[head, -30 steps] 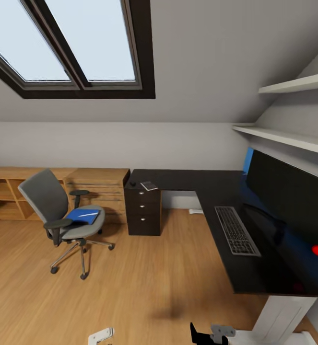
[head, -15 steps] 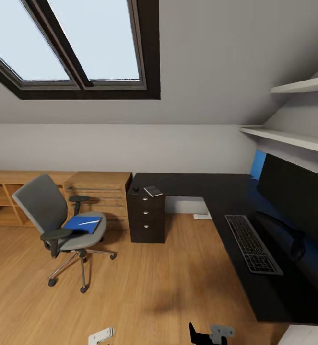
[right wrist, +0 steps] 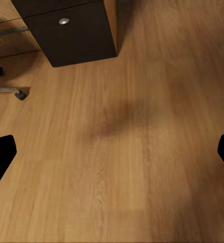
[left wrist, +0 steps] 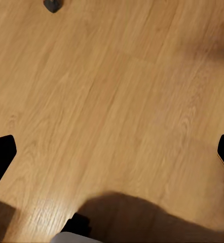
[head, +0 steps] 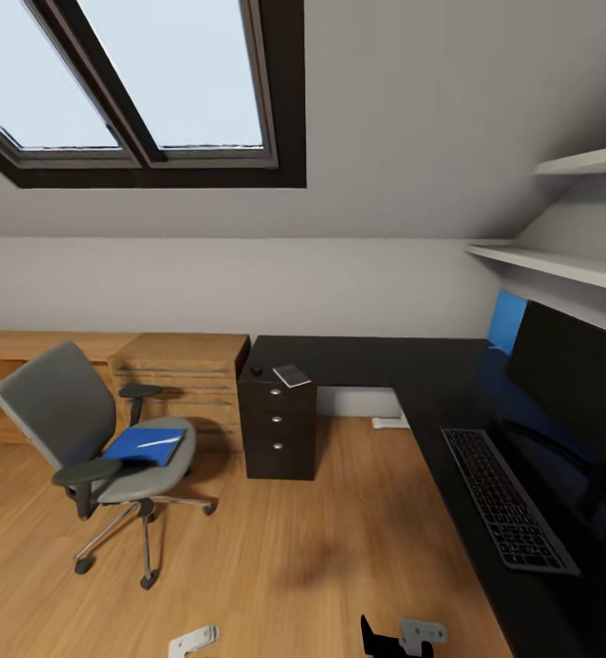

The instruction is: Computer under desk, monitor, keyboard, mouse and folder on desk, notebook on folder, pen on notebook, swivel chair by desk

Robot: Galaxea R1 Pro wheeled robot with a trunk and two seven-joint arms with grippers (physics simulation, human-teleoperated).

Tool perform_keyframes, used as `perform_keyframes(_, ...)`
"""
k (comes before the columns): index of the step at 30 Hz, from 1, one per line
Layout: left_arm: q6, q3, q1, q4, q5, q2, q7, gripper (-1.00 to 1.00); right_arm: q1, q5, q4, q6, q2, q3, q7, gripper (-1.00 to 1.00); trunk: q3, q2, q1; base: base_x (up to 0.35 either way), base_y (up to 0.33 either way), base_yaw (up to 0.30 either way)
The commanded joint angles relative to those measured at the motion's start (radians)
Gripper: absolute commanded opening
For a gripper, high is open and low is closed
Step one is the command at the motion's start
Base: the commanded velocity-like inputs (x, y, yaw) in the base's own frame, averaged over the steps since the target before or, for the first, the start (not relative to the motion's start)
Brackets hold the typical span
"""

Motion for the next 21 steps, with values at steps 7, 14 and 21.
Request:
perform_keyframes(7,-0.004,-0.008,-0.001,0.000,0.009,0.000,0.004,1.00,-0.001,-0.010,0.002,-0.005,0.000,0.004,0.006,1.00,-0.001,-0.001,0.001,0.321,0.000,0.000)
perform_keyframes(14,-0.005,-0.008,-0.001,0.000,0.010,0.000,0.004,1.00,-0.001,-0.010,0.002,-0.005,0.000,0.004,0.006,1.00,-0.001,-0.001,0.001,0.321,0.000,0.000)
perform_keyframes(21,-0.005,-0.008,-0.001,0.000,0.010,0.000,0.004,1.00,-0.001,-0.011,0.002,-0.005,0.001,0.005,0.005,1.00,-0.001,-0.001,0.001,0.321,0.000,0.038)
